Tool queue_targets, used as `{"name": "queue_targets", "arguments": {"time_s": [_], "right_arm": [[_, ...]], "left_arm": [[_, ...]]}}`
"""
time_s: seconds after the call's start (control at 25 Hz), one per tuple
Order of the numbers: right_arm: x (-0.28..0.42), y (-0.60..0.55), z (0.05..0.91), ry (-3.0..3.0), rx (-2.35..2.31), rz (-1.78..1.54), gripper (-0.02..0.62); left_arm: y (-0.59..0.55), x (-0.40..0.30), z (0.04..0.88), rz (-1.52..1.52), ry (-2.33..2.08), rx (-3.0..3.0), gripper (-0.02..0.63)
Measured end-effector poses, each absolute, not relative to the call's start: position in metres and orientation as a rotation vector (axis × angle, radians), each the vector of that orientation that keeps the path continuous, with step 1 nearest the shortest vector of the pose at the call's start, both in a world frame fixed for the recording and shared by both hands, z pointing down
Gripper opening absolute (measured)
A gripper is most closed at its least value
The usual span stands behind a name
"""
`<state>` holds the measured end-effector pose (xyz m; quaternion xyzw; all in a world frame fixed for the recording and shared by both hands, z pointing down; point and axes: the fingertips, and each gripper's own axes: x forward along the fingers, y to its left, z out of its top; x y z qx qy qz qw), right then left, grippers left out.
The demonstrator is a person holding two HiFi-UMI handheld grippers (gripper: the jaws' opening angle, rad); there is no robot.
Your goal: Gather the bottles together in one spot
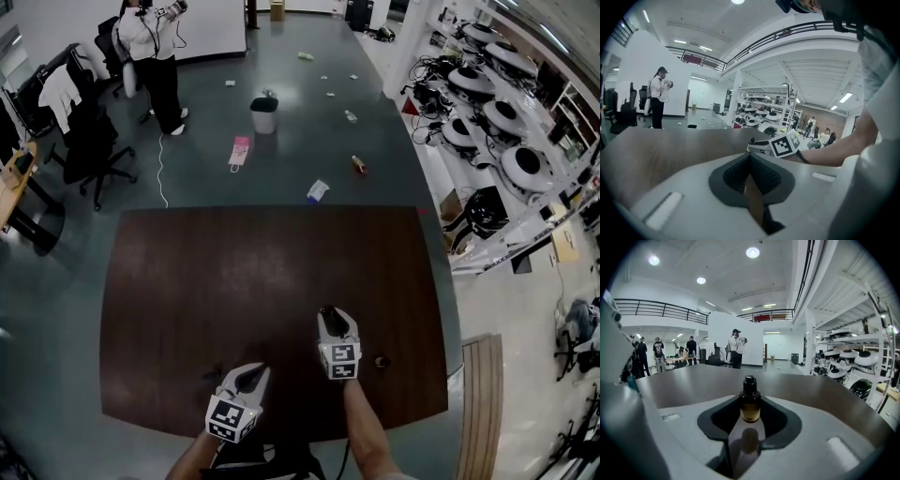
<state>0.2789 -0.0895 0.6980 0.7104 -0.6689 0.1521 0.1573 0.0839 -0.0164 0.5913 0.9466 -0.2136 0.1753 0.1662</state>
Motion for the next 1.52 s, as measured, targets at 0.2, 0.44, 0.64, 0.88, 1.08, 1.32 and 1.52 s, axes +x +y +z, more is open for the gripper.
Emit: {"name": "queue_targets", "arguments": {"time_s": [0.2, 0.44, 0.64, 0.88, 1.08, 1.32, 1.52], "right_arm": [[0.265, -0.064, 0.68, -1.946, 2.022, 0.423, 0.132], [0.242, -0.032, 0.662, -1.99, 2.019, 0.425, 0.132], [0.222, -0.014, 0.649, -2.035, 1.978, 0.39, 0.132], [0.189, -0.005, 0.646, -2.096, 1.906, 0.368, 0.132], [0.151, 0.001, 0.652, -2.167, 1.796, 0.382, 0.132], [0.111, 0.004, 0.664, -2.25, 1.656, 0.37, 0.132], [0.087, 0.008, 0.681, -2.292, 1.571, 0.386, 0.132]], "left_arm": [[-0.011, 0.084, 0.591, 0.49, -0.625, 2.699, 0.0], [-0.005, 0.079, 0.589, 0.481, -0.643, 2.704, 0.0], [-0.001, 0.071, 0.587, 0.473, -0.664, 2.703, 0.0], [0.004, 0.061, 0.589, 0.474, -0.699, 2.689, 0.0], [0.007, 0.053, 0.587, 0.458, -0.731, 2.68, 0.0], [0.005, 0.035, 0.591, 0.459, -0.799, 2.651, 0.0], [0.006, 0.019, 0.597, 0.46, -0.848, 2.622, 0.0]]}}
